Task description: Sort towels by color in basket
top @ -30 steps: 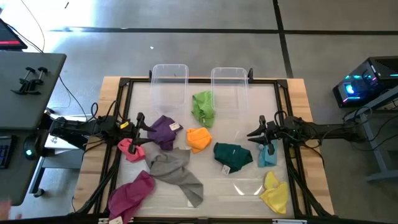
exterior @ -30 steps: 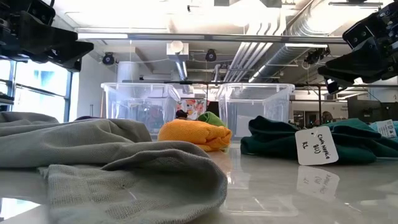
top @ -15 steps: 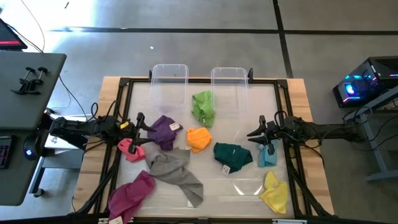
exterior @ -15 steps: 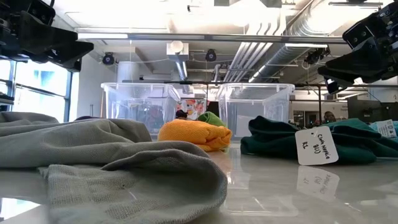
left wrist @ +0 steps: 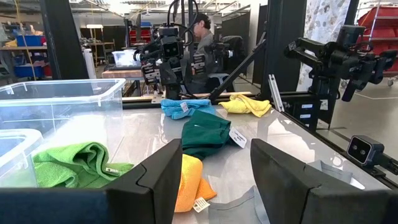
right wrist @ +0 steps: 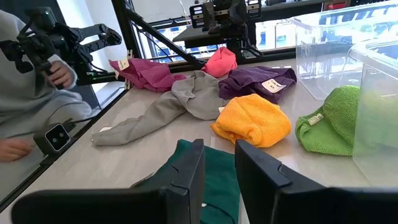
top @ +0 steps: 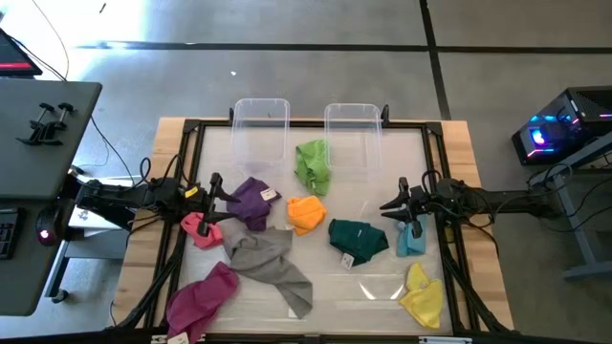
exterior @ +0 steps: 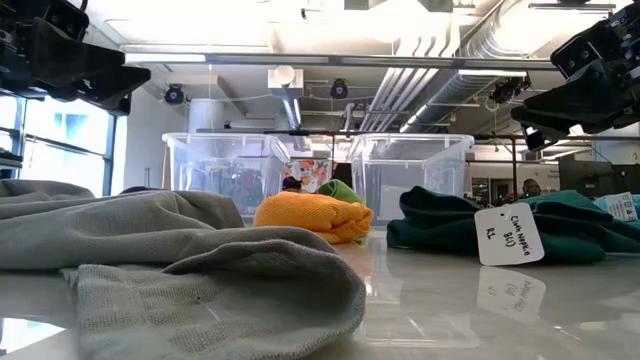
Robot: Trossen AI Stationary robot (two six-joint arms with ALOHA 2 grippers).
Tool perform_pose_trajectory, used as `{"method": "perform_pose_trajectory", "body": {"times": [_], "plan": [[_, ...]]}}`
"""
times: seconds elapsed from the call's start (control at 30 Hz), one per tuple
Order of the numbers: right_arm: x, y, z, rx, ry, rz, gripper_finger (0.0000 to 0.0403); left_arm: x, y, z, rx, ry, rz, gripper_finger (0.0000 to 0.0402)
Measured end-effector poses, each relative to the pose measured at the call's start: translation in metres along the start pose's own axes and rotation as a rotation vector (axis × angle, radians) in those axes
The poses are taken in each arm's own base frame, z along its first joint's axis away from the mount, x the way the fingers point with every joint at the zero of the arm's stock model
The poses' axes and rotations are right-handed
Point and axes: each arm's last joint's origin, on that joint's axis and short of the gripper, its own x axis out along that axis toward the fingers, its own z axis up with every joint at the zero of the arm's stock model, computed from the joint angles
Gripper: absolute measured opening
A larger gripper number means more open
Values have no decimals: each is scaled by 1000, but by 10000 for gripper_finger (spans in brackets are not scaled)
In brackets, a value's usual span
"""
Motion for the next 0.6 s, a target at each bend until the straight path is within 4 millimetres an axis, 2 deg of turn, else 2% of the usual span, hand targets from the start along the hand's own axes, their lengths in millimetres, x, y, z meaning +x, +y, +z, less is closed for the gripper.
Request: {"method": "perform_pose_trajectory", "body": {"times": [0.17,0.37,0.6], "plan": [[0,0,0,0,0,0,82,0,0,0,-13,-1,0,179],[0,0,0,0,1,0,82,0,0,0,-185,-1,0,179],[0,0,0,0,0,0,82,0,2,1,-193,-21,76,179]]}}
